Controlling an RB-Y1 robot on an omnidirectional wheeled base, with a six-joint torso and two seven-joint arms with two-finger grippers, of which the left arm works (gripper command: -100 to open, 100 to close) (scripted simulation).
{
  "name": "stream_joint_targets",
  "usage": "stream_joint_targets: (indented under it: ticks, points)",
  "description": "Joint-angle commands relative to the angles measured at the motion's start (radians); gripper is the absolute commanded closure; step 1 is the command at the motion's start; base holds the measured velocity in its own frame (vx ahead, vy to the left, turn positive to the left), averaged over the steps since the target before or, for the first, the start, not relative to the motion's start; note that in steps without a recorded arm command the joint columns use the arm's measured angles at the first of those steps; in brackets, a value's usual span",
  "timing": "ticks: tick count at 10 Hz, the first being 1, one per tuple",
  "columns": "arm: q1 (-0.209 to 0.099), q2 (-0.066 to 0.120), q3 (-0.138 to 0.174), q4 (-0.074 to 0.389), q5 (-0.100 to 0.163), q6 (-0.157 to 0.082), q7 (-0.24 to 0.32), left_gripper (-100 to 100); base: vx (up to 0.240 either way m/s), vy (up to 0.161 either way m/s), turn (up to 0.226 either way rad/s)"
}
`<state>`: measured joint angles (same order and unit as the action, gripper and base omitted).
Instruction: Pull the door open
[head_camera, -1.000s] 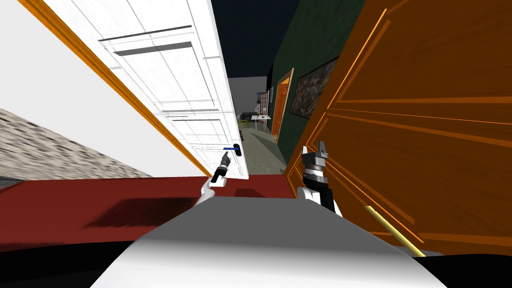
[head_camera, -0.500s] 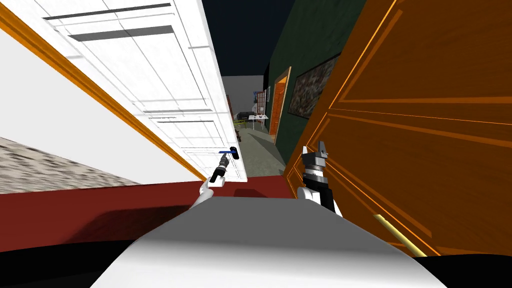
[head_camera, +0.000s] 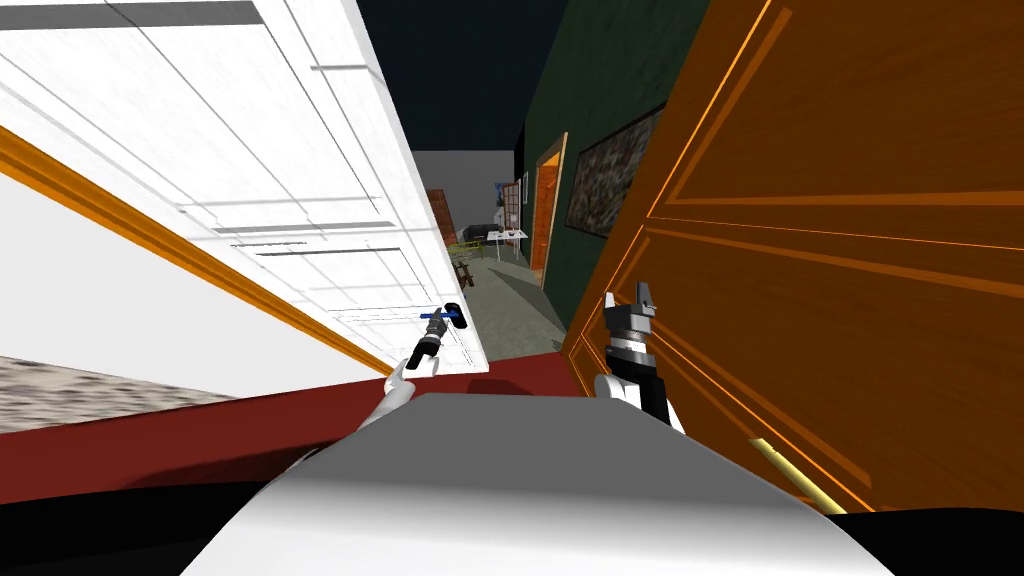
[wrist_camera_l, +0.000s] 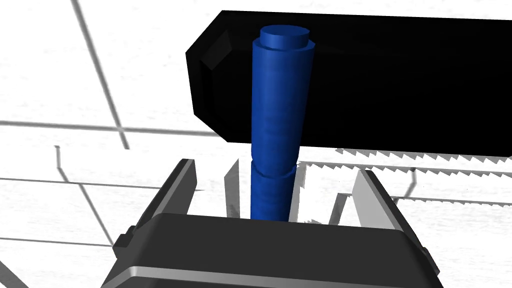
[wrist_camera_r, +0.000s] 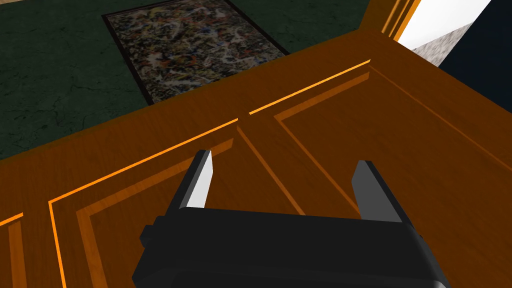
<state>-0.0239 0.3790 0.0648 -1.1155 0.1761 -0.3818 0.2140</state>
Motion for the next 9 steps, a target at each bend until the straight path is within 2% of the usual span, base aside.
stream_joint_targets:
  ticks: [1,2,3,8,9]
  points:
    - [0.0,0.03,0.017,0.021,0.012,-0.011,0.019,-100,0.1,-0.009,-0.225]
    - [-0.011,0.013,0.01,0.029,0.006,-0.012,0.007,-100,0.044,0.003,-0.034]
    - [-0.011,0.013,0.01,0.029,0.006,-0.012,0.007,100,-0.011,-0.002,0.038]
    - [-0.011,0.013,0.01,0.029,0.006,-0.012,0.007,100,-0.005,0.0,-0.001]
    - [-0.002,0.032,-0.003,0.027,0.008,-0.023,0.025,100,-0.096,0.061,-0.148]
